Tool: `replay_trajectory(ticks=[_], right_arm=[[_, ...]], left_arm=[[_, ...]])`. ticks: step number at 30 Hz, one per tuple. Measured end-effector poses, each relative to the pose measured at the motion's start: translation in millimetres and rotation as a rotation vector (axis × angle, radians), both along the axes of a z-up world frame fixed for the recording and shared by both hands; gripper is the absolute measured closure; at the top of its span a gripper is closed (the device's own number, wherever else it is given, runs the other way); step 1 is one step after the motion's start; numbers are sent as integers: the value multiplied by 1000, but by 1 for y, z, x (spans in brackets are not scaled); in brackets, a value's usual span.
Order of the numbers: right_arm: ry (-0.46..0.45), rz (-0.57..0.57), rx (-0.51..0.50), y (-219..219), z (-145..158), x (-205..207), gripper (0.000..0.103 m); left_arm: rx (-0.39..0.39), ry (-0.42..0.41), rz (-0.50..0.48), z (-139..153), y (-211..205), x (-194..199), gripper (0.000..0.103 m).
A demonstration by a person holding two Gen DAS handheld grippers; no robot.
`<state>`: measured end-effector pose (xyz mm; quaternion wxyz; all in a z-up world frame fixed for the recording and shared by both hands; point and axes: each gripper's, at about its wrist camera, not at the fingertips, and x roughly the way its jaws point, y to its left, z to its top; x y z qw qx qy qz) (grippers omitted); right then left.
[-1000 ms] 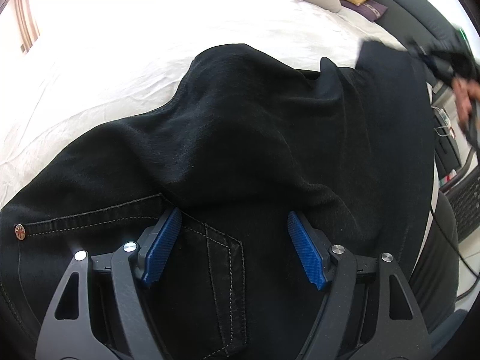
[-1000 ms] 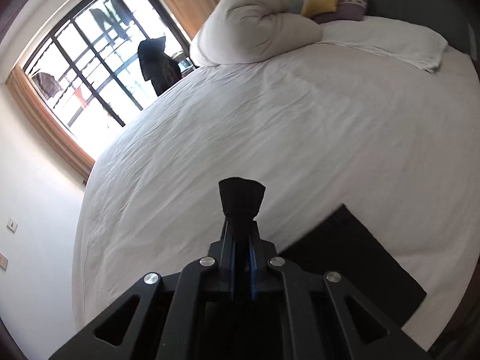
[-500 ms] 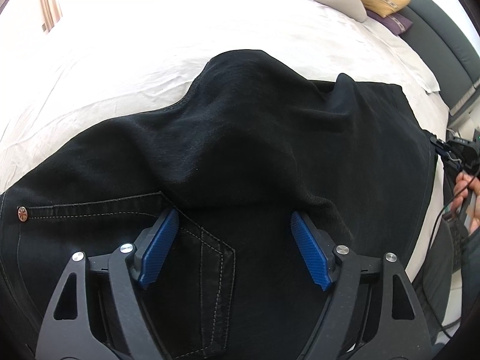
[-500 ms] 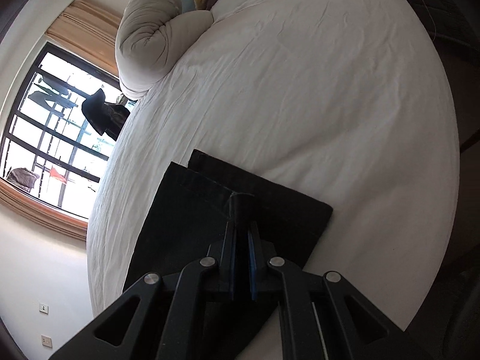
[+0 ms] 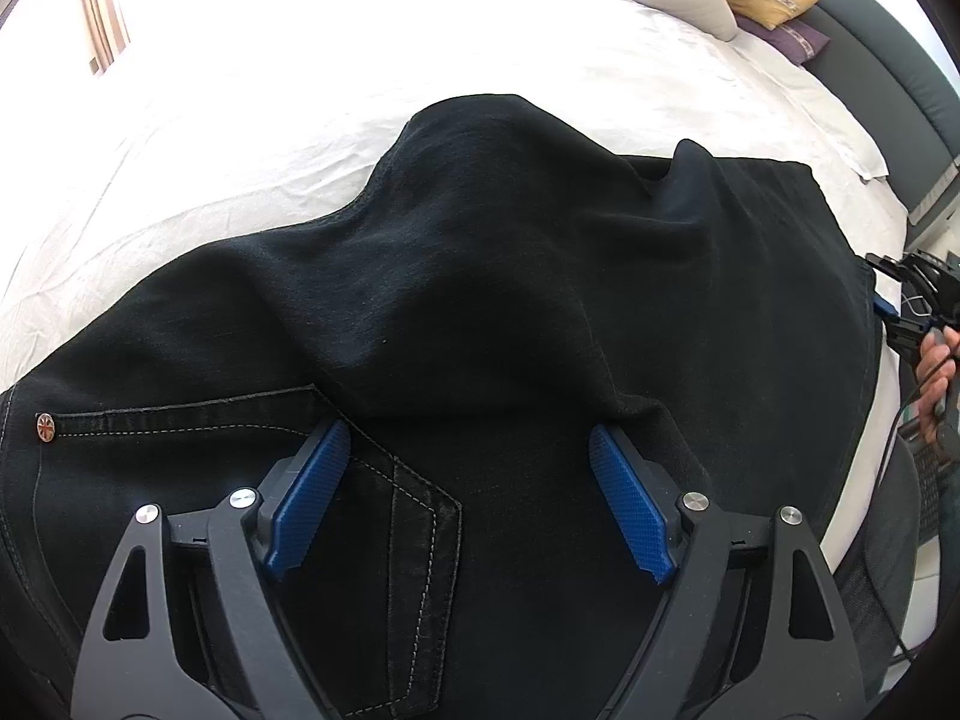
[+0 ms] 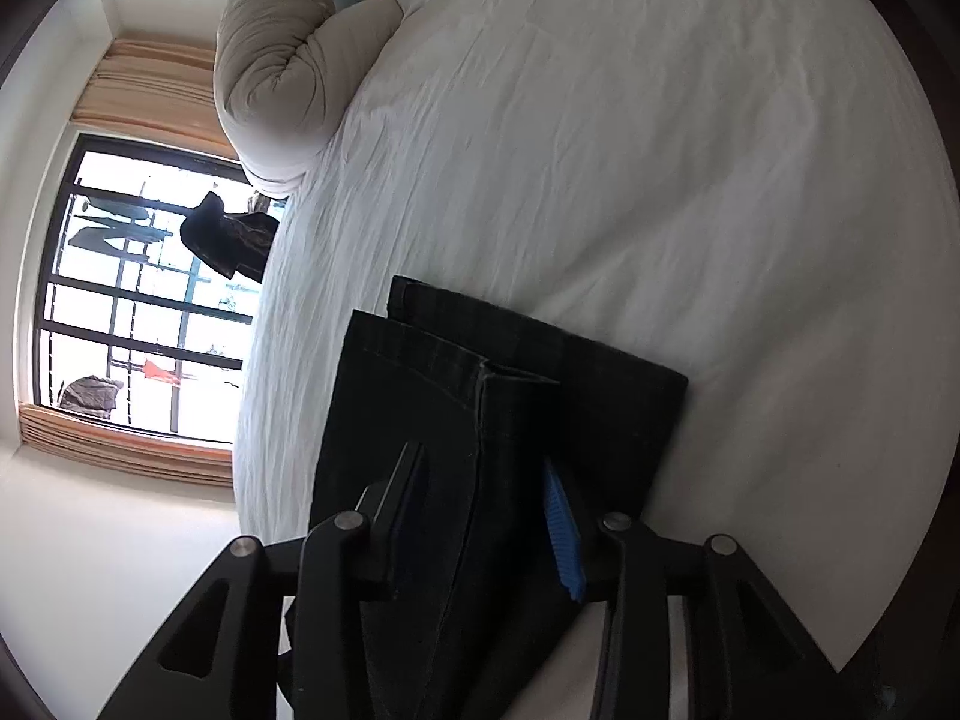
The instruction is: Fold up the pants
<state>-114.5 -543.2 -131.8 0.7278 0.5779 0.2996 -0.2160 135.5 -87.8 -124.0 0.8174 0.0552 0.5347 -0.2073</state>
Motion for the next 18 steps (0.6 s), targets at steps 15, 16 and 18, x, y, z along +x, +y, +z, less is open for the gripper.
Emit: replay_trajectory(ticks=[15, 16, 18], right_arm=[[-15, -58, -60, -4, 5, -11, 95], [-26, -60, -68, -4, 8, -12, 95], [-40, -62, -85, -3, 13, -14, 95]], left_arm=[[-7, 8, 14, 2, -1, 2, 20], [-10, 8, 16, 2, -1, 2, 20], [-14, 8, 20, 2, 0, 2, 20]])
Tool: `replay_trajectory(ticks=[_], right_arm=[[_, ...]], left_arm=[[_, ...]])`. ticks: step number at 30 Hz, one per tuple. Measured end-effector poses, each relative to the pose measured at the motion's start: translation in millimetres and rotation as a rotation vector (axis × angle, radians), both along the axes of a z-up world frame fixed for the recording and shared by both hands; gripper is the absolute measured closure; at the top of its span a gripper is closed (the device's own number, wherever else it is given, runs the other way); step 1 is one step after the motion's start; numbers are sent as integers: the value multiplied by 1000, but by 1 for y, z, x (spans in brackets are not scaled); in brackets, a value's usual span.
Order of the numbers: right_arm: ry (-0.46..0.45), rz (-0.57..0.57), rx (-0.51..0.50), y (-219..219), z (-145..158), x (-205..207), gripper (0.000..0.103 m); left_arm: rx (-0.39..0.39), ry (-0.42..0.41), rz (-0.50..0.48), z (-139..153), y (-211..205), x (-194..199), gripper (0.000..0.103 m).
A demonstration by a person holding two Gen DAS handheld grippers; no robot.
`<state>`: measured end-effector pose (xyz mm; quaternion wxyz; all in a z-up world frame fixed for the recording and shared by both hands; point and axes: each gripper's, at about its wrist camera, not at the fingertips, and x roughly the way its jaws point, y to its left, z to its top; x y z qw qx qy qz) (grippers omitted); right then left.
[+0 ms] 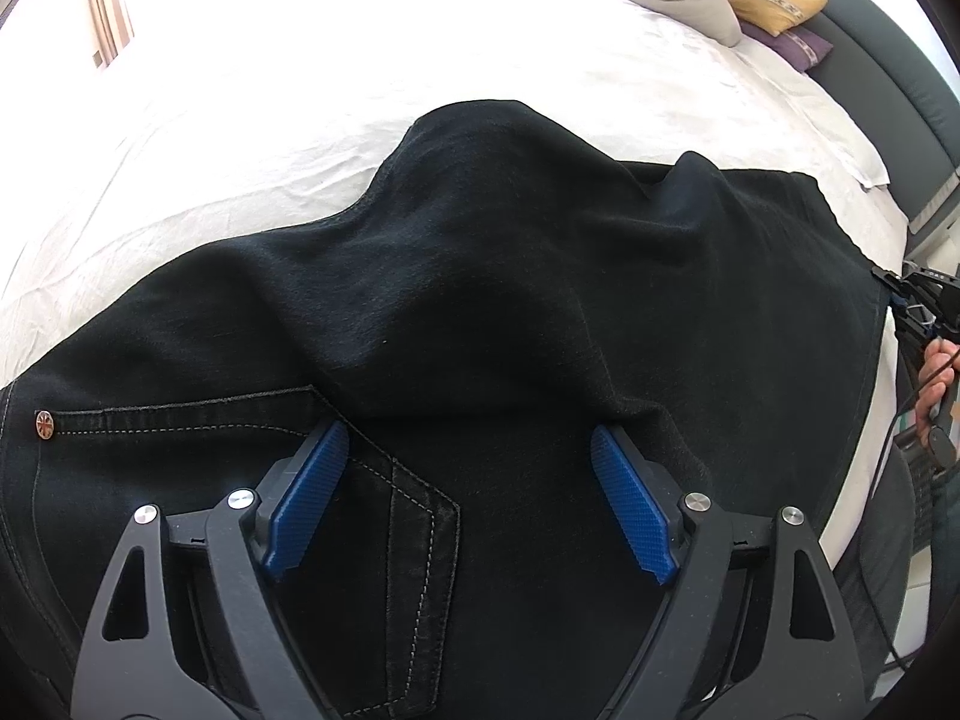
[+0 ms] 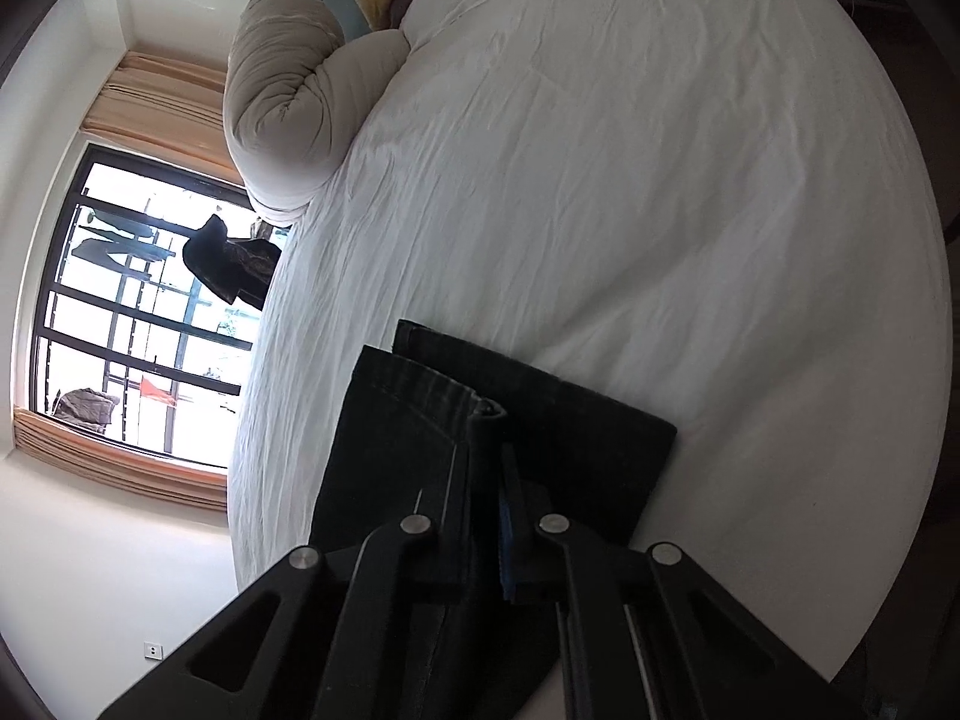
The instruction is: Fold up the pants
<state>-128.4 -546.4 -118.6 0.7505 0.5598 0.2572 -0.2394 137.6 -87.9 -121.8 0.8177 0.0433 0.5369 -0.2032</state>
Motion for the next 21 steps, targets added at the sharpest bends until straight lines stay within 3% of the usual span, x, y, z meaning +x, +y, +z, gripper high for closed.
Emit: replay_trajectory(ticks=[7, 21], right_arm=[[-9, -20, -25, -1, 7, -7, 95], [45, -57, 3, 2, -19, -24, 97]], left_arm=[[-3, -4, -2, 1, 3, 0, 20], [20, -39, -31, -2, 0, -4, 14]])
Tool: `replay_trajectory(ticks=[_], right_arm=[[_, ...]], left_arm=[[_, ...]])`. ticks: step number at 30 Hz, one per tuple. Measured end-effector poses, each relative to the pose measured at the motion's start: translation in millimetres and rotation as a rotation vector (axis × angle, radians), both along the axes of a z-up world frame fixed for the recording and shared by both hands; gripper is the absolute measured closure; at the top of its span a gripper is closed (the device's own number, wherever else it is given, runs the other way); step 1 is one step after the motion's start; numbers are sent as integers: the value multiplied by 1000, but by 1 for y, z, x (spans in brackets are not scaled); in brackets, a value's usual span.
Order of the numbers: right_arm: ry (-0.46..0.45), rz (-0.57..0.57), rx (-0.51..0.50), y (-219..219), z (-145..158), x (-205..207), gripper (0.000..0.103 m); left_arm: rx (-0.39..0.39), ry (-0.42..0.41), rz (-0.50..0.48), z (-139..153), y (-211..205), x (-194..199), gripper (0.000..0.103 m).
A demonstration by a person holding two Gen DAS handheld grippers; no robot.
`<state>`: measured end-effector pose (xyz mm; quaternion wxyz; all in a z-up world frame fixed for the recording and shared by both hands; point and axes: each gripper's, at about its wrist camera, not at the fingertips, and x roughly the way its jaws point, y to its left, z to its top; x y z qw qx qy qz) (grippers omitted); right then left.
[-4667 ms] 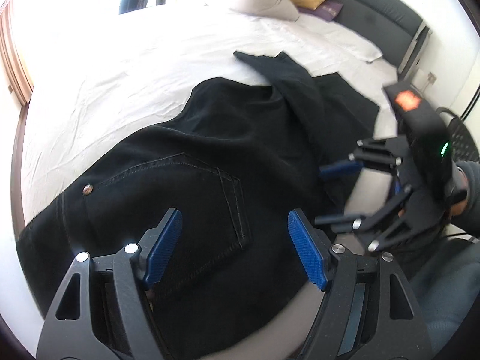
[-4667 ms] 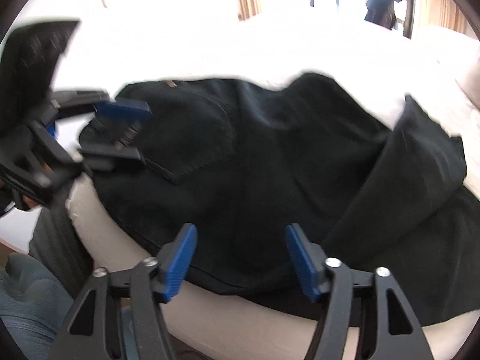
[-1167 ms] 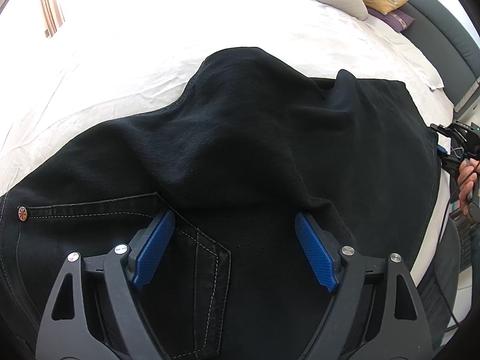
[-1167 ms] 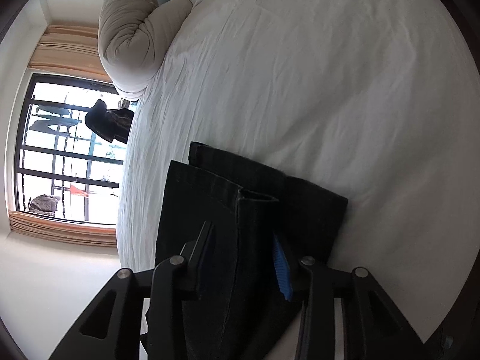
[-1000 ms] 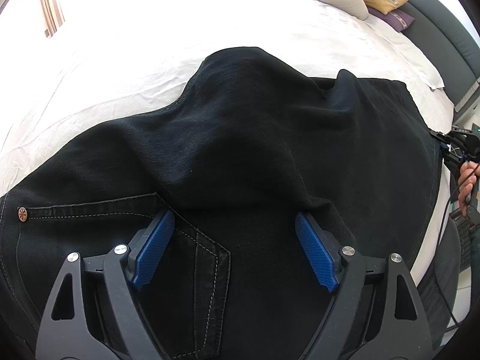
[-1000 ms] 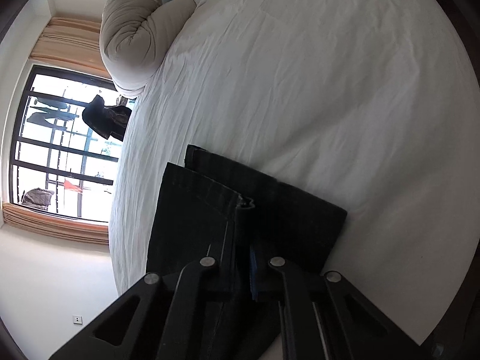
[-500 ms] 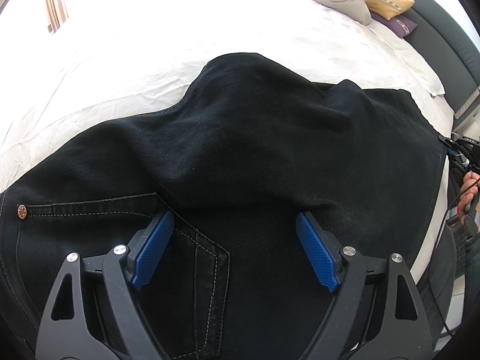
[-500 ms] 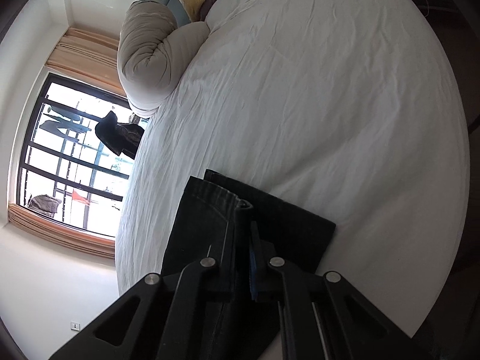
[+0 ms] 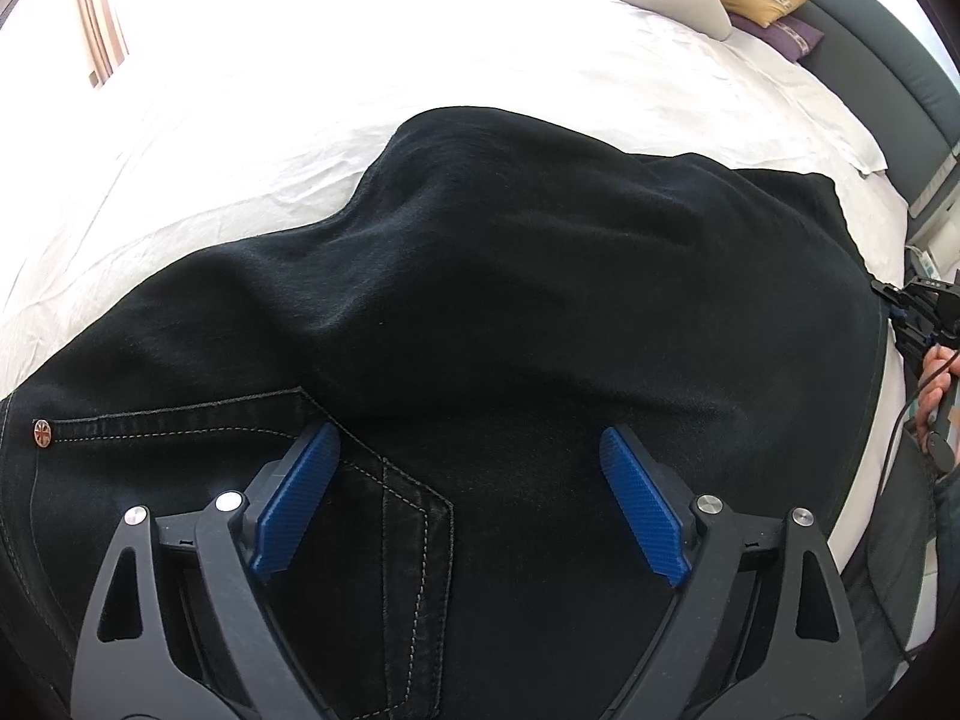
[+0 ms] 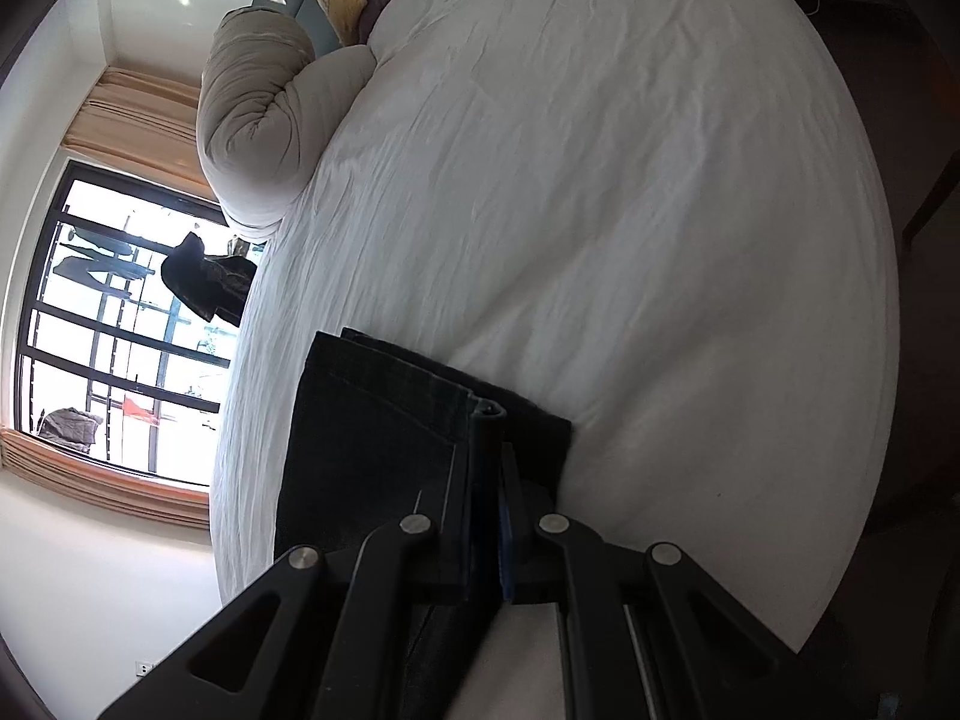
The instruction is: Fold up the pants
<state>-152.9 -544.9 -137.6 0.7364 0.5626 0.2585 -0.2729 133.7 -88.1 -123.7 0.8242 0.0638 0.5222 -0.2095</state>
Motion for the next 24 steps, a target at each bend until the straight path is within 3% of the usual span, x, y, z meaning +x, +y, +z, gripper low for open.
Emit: replay_trajectory(ticks=[3, 7, 8, 9, 10, 13, 16, 20, 22, 24], right_arm=[[-16, 0, 25, -3, -5, -3, 97], [4, 18, 50, -6, 5, -9, 86], [37, 15, 11, -5, 16, -11, 79], [75, 4, -28, -4, 25, -14, 64], [115, -16, -71, -2, 35, -17, 57], [103, 32, -163, 8, 67, -9, 57], [64, 271, -185, 41, 88, 44, 57], [-2, 737, -216, 140, 101, 146, 57], [-24, 844, -187, 173, 91, 175, 57], [18, 894, -111, 192, 66, 198, 57]], left_arm=[[-9, -2, 2, -1, -2, -3, 14], [-66, 14, 25, 7, 9, 0, 14], [-86, 14, 36, 11, 13, 0, 14], [-95, 6, 42, 15, 15, -1, 14], [-105, -12, 43, 22, 16, -3, 14], [-131, -72, 25, 37, 17, -2, 14], [-127, -84, 23, 37, 17, 2, 14], [-114, -38, 56, 21, 26, 8, 14], [-107, -9, 53, 8, 32, 9, 14], [-119, -12, 39, 11, 36, 7, 14]])
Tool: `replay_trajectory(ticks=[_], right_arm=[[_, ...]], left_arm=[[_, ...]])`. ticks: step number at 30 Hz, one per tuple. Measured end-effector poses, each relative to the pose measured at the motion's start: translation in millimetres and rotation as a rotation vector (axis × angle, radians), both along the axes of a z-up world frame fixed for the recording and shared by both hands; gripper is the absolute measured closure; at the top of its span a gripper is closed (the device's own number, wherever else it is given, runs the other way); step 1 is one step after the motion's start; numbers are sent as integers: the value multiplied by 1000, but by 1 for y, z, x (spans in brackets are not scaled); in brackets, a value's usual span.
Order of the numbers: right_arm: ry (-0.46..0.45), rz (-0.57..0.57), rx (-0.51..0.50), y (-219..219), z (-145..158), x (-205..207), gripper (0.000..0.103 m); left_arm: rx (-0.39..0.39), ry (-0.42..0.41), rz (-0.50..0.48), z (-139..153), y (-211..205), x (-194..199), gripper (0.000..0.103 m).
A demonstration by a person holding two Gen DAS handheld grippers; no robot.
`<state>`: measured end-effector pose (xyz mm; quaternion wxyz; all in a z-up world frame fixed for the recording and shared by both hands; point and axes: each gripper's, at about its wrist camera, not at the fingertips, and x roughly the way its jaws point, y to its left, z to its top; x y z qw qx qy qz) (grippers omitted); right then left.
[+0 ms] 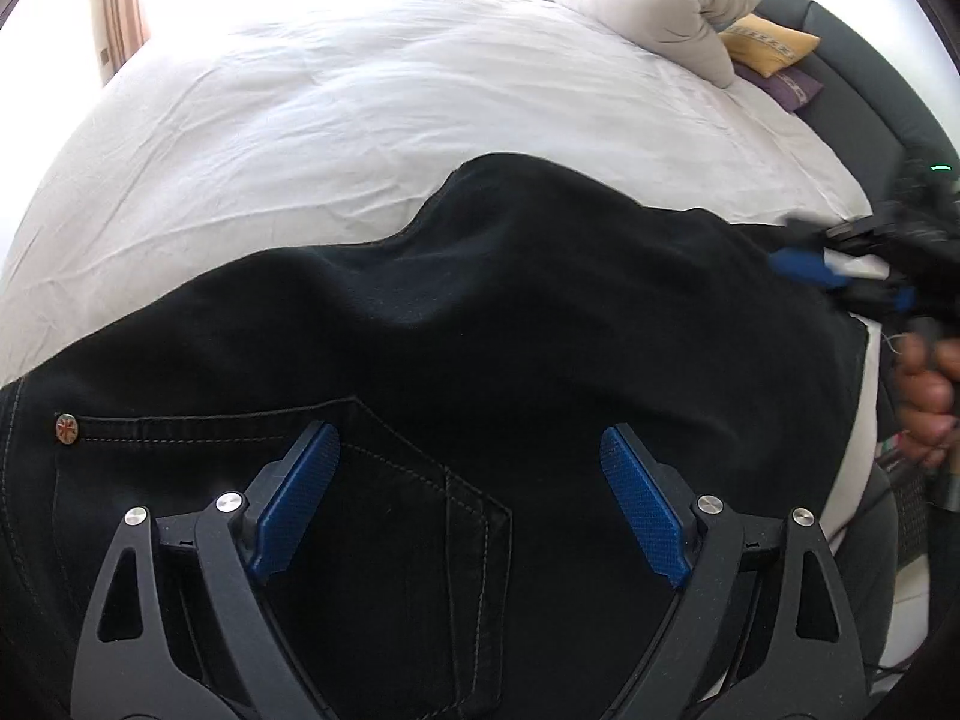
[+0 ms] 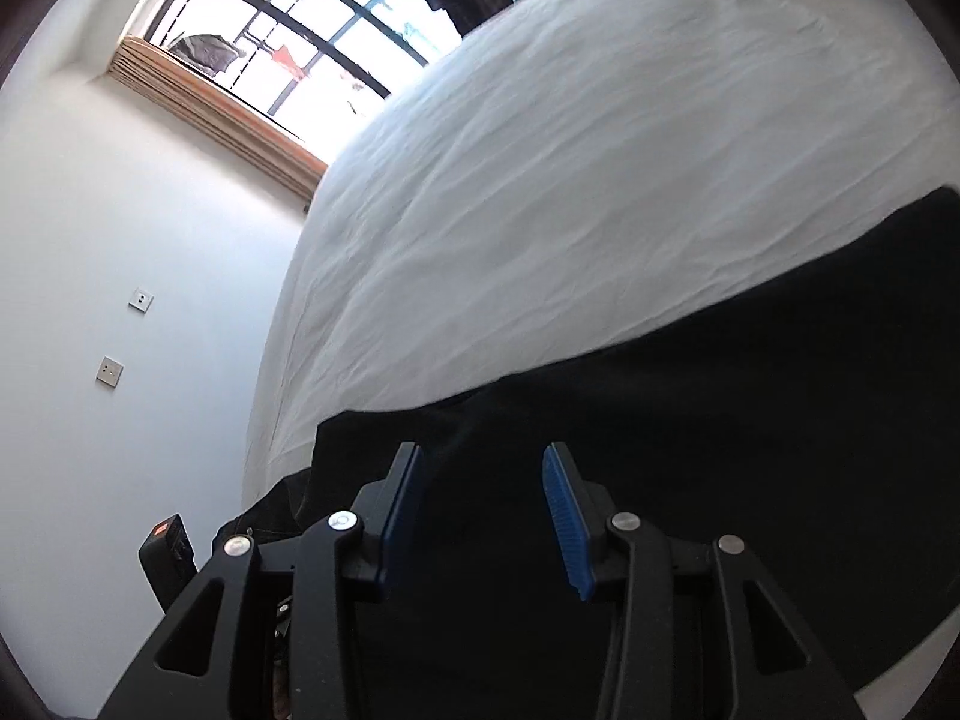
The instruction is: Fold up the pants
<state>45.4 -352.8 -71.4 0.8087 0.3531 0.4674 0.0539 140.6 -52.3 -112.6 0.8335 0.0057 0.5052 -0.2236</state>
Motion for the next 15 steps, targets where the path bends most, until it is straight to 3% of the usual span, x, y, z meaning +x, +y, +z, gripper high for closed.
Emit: replay_trajectory(ticks=[2, 3, 5, 7, 9, 10, 12, 15], right_arm=[[81, -22, -14, 0, -27, 7, 57], [126, -66, -43, -9, -40, 5, 69], [111, -146, 60, -37, -54, -9, 85], [104, -192, 56, -53, -52, -22, 87], [111, -217, -9, -61, -42, -34, 80], [102, -220, -15, -63, -38, -39, 67], [67, -202, 4, -62, -35, -48, 54], [57, -169, 7, -59, -42, -57, 53]], left_arm=[[-31, -22, -22, 10, 1, 2, 14], [-47, -51, -36, 19, -1, 5, 14], [-81, -77, -64, 31, -6, 15, 14], [-119, -71, -116, 39, -18, 30, 14], [-135, -55, -213, 42, -39, 43, 14], [-128, -31, -269, 39, -52, 49, 14], [-74, 23, -353, 27, -76, 61, 16], [24, 73, -397, 1, -102, 82, 23]])
